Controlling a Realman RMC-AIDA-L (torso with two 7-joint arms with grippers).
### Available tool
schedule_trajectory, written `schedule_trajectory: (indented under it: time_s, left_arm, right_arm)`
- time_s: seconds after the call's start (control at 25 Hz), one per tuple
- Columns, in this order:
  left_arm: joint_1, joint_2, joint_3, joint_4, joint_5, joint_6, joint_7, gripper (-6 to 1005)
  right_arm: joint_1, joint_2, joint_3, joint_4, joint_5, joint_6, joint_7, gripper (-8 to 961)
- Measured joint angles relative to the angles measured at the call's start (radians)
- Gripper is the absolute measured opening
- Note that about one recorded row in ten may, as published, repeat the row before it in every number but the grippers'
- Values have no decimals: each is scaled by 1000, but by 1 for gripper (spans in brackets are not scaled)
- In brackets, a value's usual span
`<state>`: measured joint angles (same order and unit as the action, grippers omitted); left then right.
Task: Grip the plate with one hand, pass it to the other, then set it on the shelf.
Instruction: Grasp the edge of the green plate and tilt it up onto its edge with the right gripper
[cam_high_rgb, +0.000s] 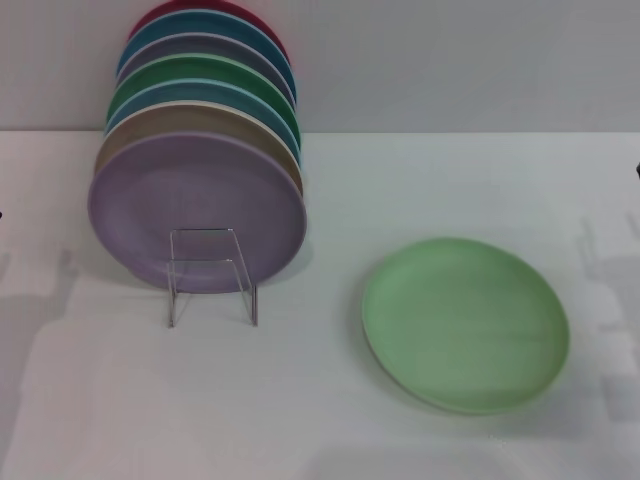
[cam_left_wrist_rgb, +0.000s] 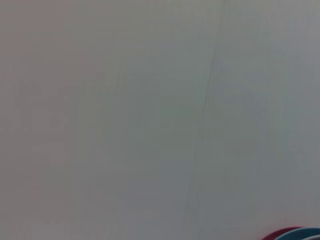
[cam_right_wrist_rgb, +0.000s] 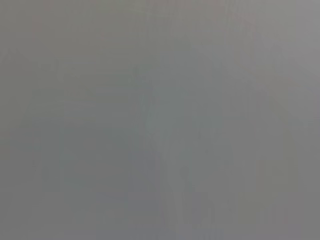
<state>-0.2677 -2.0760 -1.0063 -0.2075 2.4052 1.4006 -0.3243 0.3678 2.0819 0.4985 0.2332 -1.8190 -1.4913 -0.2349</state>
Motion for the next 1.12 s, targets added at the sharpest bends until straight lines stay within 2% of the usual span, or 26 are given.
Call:
schedule_trajectory:
  time_s: [0.4,0.56,0.72,0.76,0.8,0.88,0.92,0.96,1.0,1.12]
  left_arm:
    - [5,1,0,0,0,4,-2,783]
    - [3,3,0,0,0,4,-2,783]
    - [3,3,0,0,0,4,1,783]
    - [3,3,0,1,0,2,3,783]
    - [2,3,0,1,0,0,4,783]
    - [0,4,-1,3,0,-1,5,783]
    - [-1,4,-1,4,0,0,5,783]
    - [-2,6,-1,4,0,2,5,783]
    - [-2,6,-1,4,0,2,5,783]
    - [-3,7,-2,3,0,4,6,783]
  right_arm:
    - [-12,2,0,6,1,-6,-63,585]
    - [-33,2,14,80,1,-5,-195,585]
    - [-30,-4,52,140,1,51,-175,586]
    - [-19,-14,77,181,1,124,-133,586]
    - [-19,-14,77,181,1,124,-133,586]
    - [-9,-32,97,238,-2,203,-95,586]
    - [-6,-46,104,276,-3,246,-82,585]
    - [-6,-79,125,362,-4,337,-76,585]
    - [-6,-79,125,362,-4,337,-76,585]
    - [-16,-126,183,493,-11,504,-79,585]
